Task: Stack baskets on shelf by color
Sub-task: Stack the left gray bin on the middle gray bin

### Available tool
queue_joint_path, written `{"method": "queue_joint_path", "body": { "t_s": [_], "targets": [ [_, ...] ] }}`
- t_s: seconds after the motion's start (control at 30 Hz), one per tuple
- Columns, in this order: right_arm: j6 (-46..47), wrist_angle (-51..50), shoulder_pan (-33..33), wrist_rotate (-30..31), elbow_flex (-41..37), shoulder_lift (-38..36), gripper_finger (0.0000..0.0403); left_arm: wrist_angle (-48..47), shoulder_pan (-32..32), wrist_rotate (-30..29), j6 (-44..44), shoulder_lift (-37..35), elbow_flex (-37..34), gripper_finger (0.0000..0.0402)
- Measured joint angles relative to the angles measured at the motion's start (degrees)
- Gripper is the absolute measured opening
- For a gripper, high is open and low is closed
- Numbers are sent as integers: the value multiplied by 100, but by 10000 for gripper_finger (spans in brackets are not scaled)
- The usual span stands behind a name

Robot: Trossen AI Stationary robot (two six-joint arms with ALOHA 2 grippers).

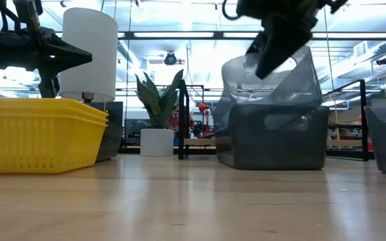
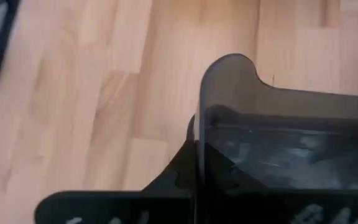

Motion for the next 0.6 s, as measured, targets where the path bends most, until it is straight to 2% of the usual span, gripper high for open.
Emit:
{"method": "queue_joint_path", "body": {
  "t_s": [0.33,0.6],
  "targets": [
    [80,275,-94,14,13,-1,5,0,0,0,2,0,0,38],
    [431,1173,-51,-1,-558,-3,5,0,0,0,0,-2,0,30]
  ]
}}
